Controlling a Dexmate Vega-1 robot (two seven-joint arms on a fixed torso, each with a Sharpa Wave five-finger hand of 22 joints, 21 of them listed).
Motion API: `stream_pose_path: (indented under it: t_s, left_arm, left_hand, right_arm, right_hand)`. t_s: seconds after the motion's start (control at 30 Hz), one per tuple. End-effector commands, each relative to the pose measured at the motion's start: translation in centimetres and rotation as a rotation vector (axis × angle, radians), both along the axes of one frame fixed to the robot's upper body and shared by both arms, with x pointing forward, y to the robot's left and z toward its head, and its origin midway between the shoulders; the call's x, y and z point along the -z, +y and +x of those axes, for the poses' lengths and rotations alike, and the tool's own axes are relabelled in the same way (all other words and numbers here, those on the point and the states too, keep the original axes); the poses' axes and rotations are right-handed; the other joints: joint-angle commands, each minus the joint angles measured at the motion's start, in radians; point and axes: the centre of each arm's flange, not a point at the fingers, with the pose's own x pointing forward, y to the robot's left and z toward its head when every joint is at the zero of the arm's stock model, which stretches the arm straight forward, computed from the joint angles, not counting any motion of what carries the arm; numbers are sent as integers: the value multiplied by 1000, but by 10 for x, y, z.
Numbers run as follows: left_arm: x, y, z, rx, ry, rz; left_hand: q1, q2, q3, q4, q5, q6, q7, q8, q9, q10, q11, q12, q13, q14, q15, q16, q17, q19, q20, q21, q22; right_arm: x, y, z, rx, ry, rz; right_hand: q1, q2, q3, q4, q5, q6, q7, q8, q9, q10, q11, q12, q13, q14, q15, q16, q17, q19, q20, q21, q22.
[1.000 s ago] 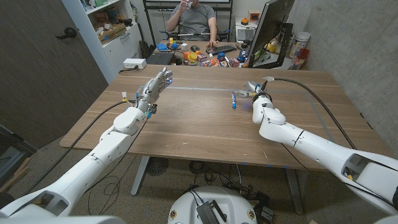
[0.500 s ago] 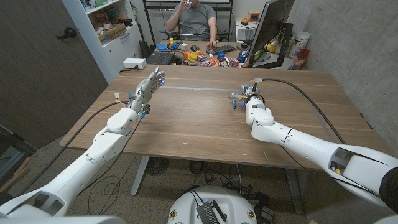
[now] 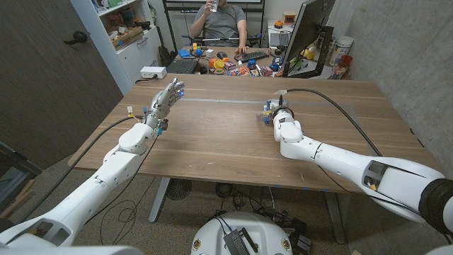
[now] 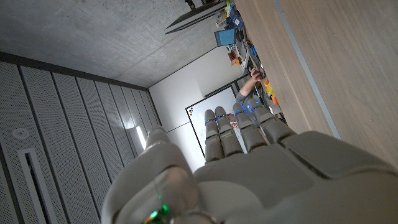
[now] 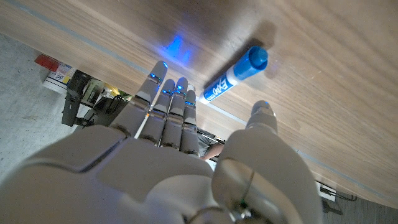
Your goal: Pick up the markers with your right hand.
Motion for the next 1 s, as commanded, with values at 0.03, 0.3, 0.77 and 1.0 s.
stream_pose_path:
  t_s: [0.03, 0.3, 0.77, 1.0]
  left_arm:
    - [1, 0, 0, -3, -6, -3]
    - [1, -1, 0, -5, -10, -5]
    - [2, -10, -1, 6, -14, 3]
    - [2, -16, -1, 18, -17, 7]
  left_hand:
    - [-7, -2, 2, 2, -1, -2, 3, 1, 5, -3, 0, 2, 4, -3, -65, 4, 5, -2, -32, 1, 5]
    - [-8, -3, 3, 2, -1, -2, 6, 1, 5, -4, -2, 2, 4, -4, -65, 4, 5, -3, -33, 1, 5]
    - [-10, -4, 4, 2, 0, -3, 8, 2, 5, -5, -2, 3, 4, -4, -65, 4, 4, -3, -34, 1, 5]
    - [-11, -4, 5, 2, 0, -4, 9, 2, 5, -5, -1, 3, 4, -4, -66, 4, 4, -3, -34, 2, 5]
  right_arm:
    - [4, 5, 5, 6, -4, -40]
    - [12, 1, 4, -8, -40, -28]
    - [19, -9, -7, -37, -130, 36]
    - [2, -16, -25, -53, -203, 99]
  right_hand:
    - [66, 11, 9, -21, 20, 37, -4, 4, 4, 77, -25, 38, 17, 42, -57, 10, 2, 26, -14, 27, 14]
    - [303, 70, 98, -54, 57, 128, -64, 18, 3, 242, -95, 105, 32, 124, -139, 3, 0, 59, -68, 86, 37]
    - [650, 55, 233, -49, 30, 267, -113, 29, 0, 422, -146, 157, 37, 261, -176, -2, 12, 90, -107, 183, 43]
    - [666, 52, 242, -46, 24, 280, -113, 28, -1, 433, -143, 161, 41, 280, -176, 0, 16, 93, -107, 197, 45]
